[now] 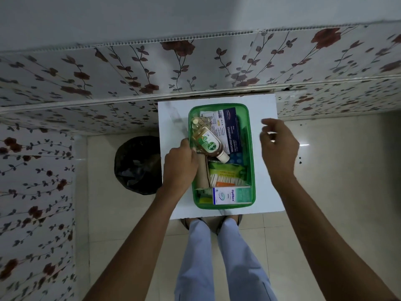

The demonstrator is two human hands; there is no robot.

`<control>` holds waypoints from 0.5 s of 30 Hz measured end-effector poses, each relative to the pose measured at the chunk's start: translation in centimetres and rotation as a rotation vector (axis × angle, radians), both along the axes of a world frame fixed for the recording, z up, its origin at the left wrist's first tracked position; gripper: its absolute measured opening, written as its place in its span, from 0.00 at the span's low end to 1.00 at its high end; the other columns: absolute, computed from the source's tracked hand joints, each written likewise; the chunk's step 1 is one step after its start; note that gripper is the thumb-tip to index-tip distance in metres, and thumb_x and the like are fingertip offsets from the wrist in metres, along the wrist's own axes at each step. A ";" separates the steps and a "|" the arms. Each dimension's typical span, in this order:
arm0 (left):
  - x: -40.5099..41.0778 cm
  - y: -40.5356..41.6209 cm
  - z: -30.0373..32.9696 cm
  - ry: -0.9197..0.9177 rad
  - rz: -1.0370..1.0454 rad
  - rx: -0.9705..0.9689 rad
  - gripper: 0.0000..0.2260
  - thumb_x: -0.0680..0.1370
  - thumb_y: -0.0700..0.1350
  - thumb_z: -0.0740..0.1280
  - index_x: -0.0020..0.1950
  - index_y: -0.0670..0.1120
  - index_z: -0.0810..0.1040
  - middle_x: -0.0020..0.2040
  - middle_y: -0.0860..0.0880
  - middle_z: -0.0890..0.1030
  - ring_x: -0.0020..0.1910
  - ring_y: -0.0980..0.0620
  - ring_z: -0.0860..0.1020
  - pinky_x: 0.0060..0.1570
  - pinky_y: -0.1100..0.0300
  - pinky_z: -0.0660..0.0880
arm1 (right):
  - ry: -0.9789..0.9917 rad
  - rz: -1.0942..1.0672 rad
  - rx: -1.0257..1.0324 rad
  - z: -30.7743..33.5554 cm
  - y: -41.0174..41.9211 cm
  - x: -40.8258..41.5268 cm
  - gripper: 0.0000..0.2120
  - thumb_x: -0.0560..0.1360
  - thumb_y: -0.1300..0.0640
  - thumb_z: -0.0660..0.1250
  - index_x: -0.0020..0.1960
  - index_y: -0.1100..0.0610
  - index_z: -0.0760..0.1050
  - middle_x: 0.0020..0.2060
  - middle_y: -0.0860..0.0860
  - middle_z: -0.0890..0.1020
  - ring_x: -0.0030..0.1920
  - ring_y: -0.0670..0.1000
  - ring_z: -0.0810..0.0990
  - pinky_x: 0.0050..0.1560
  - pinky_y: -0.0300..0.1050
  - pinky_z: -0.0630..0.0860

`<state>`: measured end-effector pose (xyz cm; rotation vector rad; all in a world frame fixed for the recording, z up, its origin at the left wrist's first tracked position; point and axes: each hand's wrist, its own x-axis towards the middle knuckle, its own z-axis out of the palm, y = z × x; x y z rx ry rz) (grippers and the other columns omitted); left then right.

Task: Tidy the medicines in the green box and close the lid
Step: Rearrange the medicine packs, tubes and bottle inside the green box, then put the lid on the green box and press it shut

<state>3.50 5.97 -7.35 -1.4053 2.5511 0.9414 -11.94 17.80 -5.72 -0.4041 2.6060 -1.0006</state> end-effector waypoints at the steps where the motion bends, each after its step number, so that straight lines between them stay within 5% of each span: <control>1: 0.0 -0.2 0.2 0.018 -0.012 -0.009 0.10 0.79 0.43 0.56 0.51 0.36 0.72 0.43 0.34 0.80 0.42 0.34 0.78 0.39 0.50 0.70 | -0.086 -0.063 0.034 -0.7 0.6 -0.4 0.13 0.75 0.63 0.61 0.58 0.57 0.76 0.48 0.52 0.81 0.42 0.50 0.78 0.45 0.41 0.74; 5: 1.0 -1.0 1.4 0.123 0.037 0.026 0.09 0.78 0.41 0.58 0.48 0.36 0.73 0.38 0.34 0.79 0.38 0.37 0.78 0.35 0.51 0.71 | -0.381 0.055 0.222 -2.7 1.4 -0.3 0.14 0.73 0.60 0.63 0.58 0.56 0.76 0.49 0.56 0.84 0.48 0.57 0.81 0.56 0.51 0.77; 8: 2.6 -2.4 2.5 0.170 0.125 0.027 0.10 0.78 0.41 0.60 0.52 0.37 0.76 0.41 0.36 0.81 0.39 0.39 0.79 0.35 0.56 0.69 | -0.346 0.228 0.364 -4.0 0.6 1.4 0.17 0.73 0.59 0.64 0.62 0.59 0.71 0.51 0.60 0.82 0.50 0.61 0.80 0.48 0.46 0.74; 12: 4.0 -4.7 2.5 0.209 0.193 0.061 0.09 0.77 0.41 0.61 0.50 0.38 0.77 0.41 0.37 0.82 0.39 0.39 0.80 0.42 0.44 0.78 | -0.249 0.305 0.409 -5.1 -0.1 2.6 0.14 0.74 0.61 0.63 0.59 0.61 0.70 0.50 0.61 0.82 0.48 0.62 0.80 0.46 0.50 0.76; 15: 4.4 -5.5 1.7 0.178 0.203 0.083 0.09 0.76 0.43 0.61 0.49 0.39 0.77 0.38 0.36 0.81 0.37 0.38 0.79 0.38 0.40 0.78 | -0.182 0.219 0.359 -3.4 0.0 1.9 0.15 0.73 0.64 0.61 0.60 0.61 0.74 0.51 0.62 0.83 0.49 0.61 0.80 0.49 0.49 0.76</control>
